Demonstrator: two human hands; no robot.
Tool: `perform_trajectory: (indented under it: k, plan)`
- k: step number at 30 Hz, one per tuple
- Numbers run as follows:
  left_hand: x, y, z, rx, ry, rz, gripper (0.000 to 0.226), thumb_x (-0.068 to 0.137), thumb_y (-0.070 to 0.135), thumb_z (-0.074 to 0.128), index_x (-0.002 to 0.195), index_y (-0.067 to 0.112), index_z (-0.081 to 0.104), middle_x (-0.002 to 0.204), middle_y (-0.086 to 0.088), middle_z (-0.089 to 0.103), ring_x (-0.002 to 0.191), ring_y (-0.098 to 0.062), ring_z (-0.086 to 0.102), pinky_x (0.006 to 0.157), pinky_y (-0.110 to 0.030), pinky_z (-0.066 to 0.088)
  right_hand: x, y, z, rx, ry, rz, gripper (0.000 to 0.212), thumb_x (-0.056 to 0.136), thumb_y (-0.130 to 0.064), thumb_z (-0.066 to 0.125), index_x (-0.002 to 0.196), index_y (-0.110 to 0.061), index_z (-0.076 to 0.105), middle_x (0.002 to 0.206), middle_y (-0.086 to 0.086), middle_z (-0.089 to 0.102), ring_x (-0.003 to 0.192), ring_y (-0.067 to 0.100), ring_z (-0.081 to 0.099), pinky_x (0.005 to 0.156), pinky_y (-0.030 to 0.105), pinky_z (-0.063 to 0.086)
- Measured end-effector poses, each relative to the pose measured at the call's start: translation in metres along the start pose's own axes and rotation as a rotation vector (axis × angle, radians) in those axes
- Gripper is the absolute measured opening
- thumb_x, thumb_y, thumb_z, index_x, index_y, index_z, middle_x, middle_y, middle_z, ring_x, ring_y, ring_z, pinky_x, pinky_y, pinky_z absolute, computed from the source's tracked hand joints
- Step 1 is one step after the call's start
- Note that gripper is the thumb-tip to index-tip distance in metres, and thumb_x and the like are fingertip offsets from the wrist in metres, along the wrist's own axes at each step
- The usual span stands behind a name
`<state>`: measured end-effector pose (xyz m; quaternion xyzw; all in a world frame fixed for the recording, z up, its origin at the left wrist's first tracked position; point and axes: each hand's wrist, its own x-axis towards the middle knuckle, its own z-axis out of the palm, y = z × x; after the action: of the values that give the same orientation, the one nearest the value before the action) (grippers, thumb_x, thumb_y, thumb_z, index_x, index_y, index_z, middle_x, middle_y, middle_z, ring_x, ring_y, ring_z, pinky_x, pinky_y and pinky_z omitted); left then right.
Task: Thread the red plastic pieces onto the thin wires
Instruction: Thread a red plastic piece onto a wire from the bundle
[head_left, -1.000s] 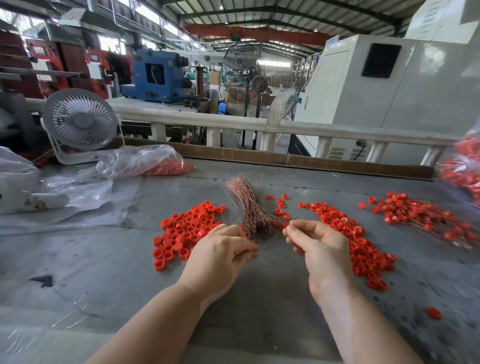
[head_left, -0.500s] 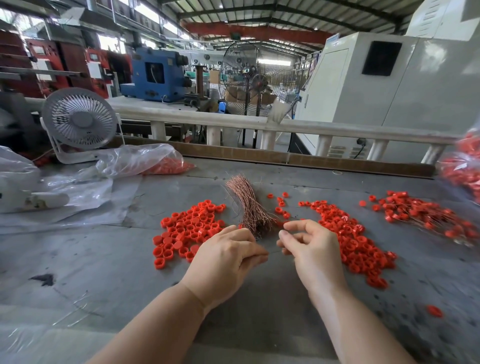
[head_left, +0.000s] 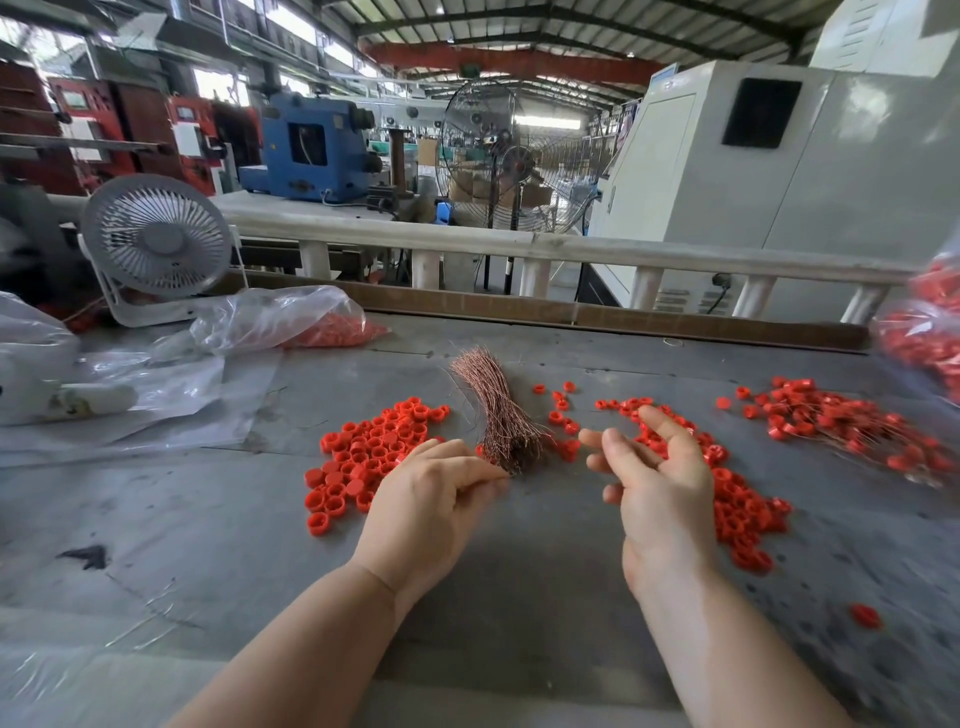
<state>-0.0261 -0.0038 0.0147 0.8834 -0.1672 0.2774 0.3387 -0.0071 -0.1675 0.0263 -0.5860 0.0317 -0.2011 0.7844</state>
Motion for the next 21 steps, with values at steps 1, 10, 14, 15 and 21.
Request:
perform_trajectory:
  k: [1,10,14,15,21]
  plan:
    - [0.0003,-0.0005,-0.0002,-0.008,0.015,-0.023,0.006,0.079,0.013,0.072,0.084,0.015,0.077,0.075,0.005,0.065,0.076,-0.017,0.057,0.072,-0.019,0.040,0.0002,-0.0002,-0.0007,-0.005,-0.003,0.016,0.024,0.089,0.000,0.056,0.101,-0.020,0.056,0.066,-0.006,0.072,0.052,0.000,0.059,0.041,0.011,0.037]
    - [0.0020,-0.0026,-0.0013,-0.069,0.115,-0.148,0.007,0.079,0.014,0.072,0.084,0.015,0.077,0.078,0.005,0.068,0.079,-0.014,0.060,0.071,-0.018,0.040,0.0015,-0.0013,-0.0021,-0.029,0.035,0.038,0.018,0.086,-0.003,0.061,0.076,-0.017,0.063,0.063,-0.007,0.070,0.053,-0.002,0.058,0.041,0.010,0.036]
    - [0.0022,-0.0043,-0.0002,-0.039,0.143,-0.176,0.006,0.079,0.015,0.072,0.083,0.015,0.077,0.075,0.008,0.065,0.077,-0.014,0.059,0.068,-0.015,0.037,0.0027,-0.0022,-0.0030,-0.022,0.065,0.042,0.017,0.086,-0.003,0.062,0.076,-0.017,0.063,0.060,-0.007,0.068,0.052,-0.002,0.058,0.040,0.010,0.035]
    - [0.0024,-0.0048,0.0000,-0.035,0.149,-0.183,0.006,0.079,0.015,0.072,0.082,0.016,0.077,0.074,0.008,0.064,0.077,-0.014,0.058,0.068,-0.016,0.037,0.0029,-0.0024,-0.0034,-0.017,0.075,0.041,0.017,0.086,-0.003,0.061,0.077,-0.017,0.063,0.059,-0.007,0.068,0.052,-0.002,0.058,0.040,0.010,0.035]
    - [0.0025,-0.0068,0.0000,0.000,0.155,-0.203,0.005,0.080,0.018,0.072,0.082,0.016,0.076,0.072,0.012,0.062,0.078,-0.013,0.055,0.067,-0.016,0.034,0.0032,-0.0044,-0.0053,-0.005,0.131,0.047,0.015,0.086,-0.005,0.062,0.078,-0.017,0.064,0.060,-0.008,0.068,0.052,-0.004,0.058,0.040,0.009,0.035]
